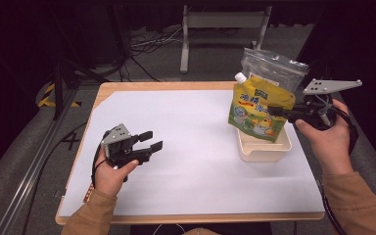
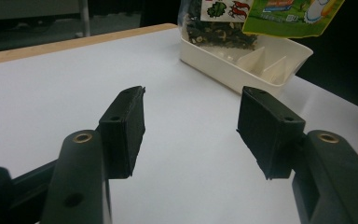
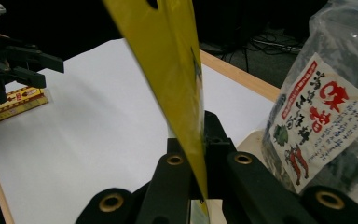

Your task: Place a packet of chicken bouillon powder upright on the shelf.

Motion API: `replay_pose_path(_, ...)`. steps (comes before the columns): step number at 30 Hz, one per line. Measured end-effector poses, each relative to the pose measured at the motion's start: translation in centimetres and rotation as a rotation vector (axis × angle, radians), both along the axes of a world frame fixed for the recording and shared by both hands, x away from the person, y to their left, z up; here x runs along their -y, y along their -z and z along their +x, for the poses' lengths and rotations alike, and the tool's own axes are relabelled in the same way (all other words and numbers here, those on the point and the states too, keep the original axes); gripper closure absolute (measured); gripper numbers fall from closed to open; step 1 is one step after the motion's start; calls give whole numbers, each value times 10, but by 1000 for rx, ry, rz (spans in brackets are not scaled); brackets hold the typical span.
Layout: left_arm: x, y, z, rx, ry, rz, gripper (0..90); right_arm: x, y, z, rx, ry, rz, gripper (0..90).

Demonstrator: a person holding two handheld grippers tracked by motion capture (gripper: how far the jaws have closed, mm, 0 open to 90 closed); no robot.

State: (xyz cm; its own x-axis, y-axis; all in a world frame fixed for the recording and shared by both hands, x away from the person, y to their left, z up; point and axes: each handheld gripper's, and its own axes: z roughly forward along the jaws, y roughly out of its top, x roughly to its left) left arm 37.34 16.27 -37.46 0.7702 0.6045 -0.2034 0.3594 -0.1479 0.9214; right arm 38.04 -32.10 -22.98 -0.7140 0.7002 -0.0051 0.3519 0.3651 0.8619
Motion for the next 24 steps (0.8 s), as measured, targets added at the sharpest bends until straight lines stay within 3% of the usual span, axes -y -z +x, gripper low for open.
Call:
replay_pose_path(8,0,5,1,-17,-3,1,420,19,3,8,30,-35,-24,900)
replay_pose_path(24,-3,5,1,-13,-13,-5,420,31,13,18,28,-65,-59,900)
